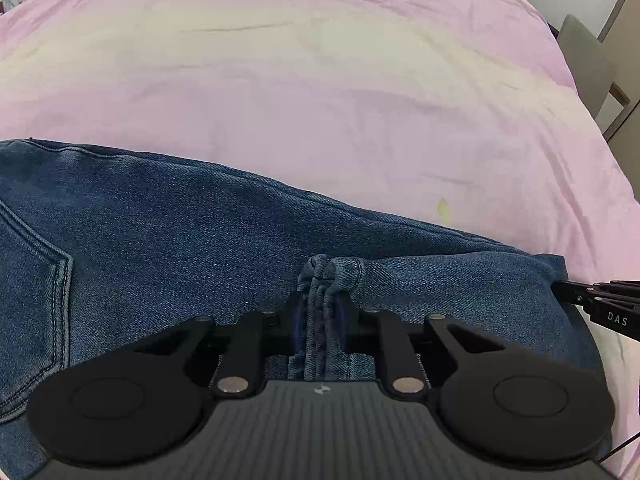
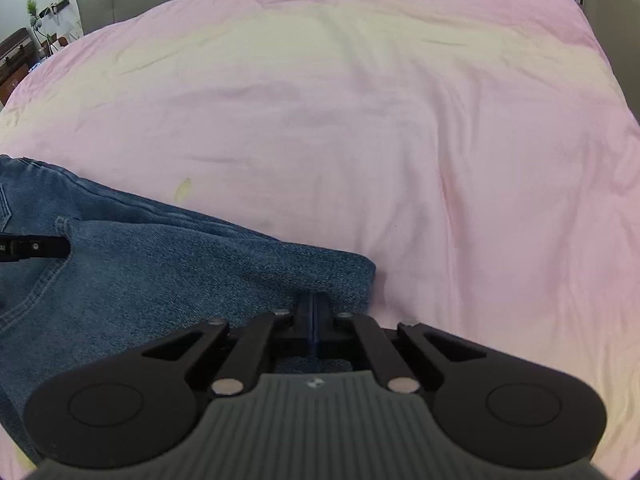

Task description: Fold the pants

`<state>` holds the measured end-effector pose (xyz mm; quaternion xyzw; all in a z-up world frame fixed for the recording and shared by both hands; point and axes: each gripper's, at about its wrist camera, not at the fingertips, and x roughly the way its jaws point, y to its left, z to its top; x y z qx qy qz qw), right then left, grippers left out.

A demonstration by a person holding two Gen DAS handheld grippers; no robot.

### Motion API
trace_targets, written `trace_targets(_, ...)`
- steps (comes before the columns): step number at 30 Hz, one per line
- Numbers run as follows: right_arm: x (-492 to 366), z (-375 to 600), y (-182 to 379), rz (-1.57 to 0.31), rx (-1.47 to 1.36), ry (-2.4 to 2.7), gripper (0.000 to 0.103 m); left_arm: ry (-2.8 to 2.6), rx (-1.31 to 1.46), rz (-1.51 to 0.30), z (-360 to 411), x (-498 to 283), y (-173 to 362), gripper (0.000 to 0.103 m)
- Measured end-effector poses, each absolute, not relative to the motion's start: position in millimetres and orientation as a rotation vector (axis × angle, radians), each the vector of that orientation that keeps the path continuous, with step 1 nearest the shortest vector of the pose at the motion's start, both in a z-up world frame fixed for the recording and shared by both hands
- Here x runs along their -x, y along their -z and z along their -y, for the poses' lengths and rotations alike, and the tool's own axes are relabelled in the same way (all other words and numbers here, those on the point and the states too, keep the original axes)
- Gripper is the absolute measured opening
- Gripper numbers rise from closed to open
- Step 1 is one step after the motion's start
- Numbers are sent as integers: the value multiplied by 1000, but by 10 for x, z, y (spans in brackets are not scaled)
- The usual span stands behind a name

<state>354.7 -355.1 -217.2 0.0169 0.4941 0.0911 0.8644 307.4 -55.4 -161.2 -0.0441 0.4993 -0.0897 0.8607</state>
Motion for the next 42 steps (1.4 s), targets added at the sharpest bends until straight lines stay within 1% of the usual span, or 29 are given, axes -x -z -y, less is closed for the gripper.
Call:
trace_targets(4, -3518, 3476, 2159, -1021, 13, -190, 0, 196, 83, -1042, 571, -3047, 1623, 22)
trace_targets(6, -3470, 3499, 2070, -1023, -21, -185, 0, 198, 97, -1054, 510, -3058, 1595, 26)
trace_targets(8, -3385, 3506, 1973, -1026, -43, -200, 0, 205, 106, -1066, 444, -3060, 1567, 27)
trace_targets(13, -2899, 3392, 1879, -1092, -14, -238, 0, 205, 80, -1056, 421, -2966, 1532, 28)
trace_targets(16, -2605, 3377, 1840, -1122, -15, -243, 0, 206, 64, -1060, 526, -3038, 1496, 29)
trace_targets(17, -2531, 3376, 1825, -1131, -25, -249, 0, 206, 59, -1062, 523, -3031, 1484, 31)
trace_targets(20, -2374, 3368, 1904, -1138, -15, -255, 0, 210, 57, -1071, 506, -3007, 1445, 33)
trace_targets(25, -2479, 3318, 2146, -1168, -23, -216, 0, 199, 33, -1051, 415, -2797, 1283, 32)
trace_targets(29, -2426, 3229, 1958, -1145, 64, -230, 0, 215, 12, -999, 166, -2528, 1048, 33)
trace_targets(34, -2210, 3070, 1684, -1104, 28, -322, 3, 213, -27, -959, -114, -2248, 793, 33)
trace_targets(36, -2149, 2929, 1707, -1105, 66, -359, 3, 196, -46, -958, -173, -2213, 731, 33)
trace_targets(39, -2162, 2737, 1909, -1128, 111, -344, 3, 160, -31, -954, -417, -2132, 672, 33)
trace_targets(42, -2224, 2655, 2065, -1155, 130, -339, 3, 109, 13, -940, -737, -2044, 647, 37)
